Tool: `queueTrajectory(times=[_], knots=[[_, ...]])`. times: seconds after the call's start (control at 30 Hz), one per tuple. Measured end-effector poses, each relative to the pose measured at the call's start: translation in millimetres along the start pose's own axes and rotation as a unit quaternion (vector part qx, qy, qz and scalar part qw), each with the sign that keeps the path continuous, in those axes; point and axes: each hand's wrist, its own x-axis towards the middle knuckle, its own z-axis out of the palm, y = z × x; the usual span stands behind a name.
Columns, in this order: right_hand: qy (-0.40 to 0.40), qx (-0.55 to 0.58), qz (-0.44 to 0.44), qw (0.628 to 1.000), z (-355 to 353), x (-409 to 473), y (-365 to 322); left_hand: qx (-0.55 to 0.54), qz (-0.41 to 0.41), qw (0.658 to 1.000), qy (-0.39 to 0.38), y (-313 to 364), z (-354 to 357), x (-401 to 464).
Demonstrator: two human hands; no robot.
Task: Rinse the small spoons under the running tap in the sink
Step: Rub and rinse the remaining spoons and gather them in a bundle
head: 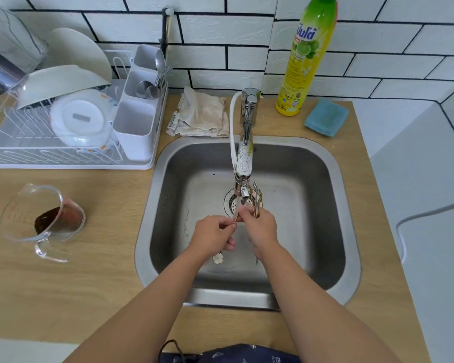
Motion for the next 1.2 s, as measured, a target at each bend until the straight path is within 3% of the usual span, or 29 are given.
queueTrajectory(times=[0.13, 0.3, 0.43, 0.57, 0.63, 0.77, 0.93, 1.1, 1.2], knots=[[-0.067, -0.015, -0.015, 0.998, 1, -2, 6, -0.001, -0.01, 1.0, -0.001, 0, -8, -3], [-0.065, -0.016, -0.01, 0.998, 0, -2, 4, 0.051, 0.007, 0.998, -0.023, 3, -9, -10], [-0.116, 0.014, -0.012, 0.993, -3, -7, 2, 0.059, 0.01, 0.998, -0.019, 7, -10, -11], [-0.069, -0.024, -0.043, 0.996, -6, -5, 5, 0.087, 0.028, 0.995, -0.03, 9, -8, -13], [-0.059, -0.036, -0.027, 0.997, -4, -3, 6, 0.073, 0.03, 0.996, -0.031, 8, -5, -13], [-0.13, 0.006, 0.008, 0.992, -6, -7, 7, 0.054, 0.016, 0.998, -0.022, 6, -6, -12], [-0.063, 0.004, 0.017, 0.998, -2, -8, 8, 0.01, 0.005, 0.999, -0.042, 0, -3, -11], [-0.18, 0.132, 0.098, 0.97, -9, -6, -1, -0.079, -0.039, 0.995, -0.042, -2, -10, -8], [-0.173, 0.144, 0.086, 0.971, -9, -7, -3, -0.104, -0.044, 0.991, -0.071, 0, -12, -7]])
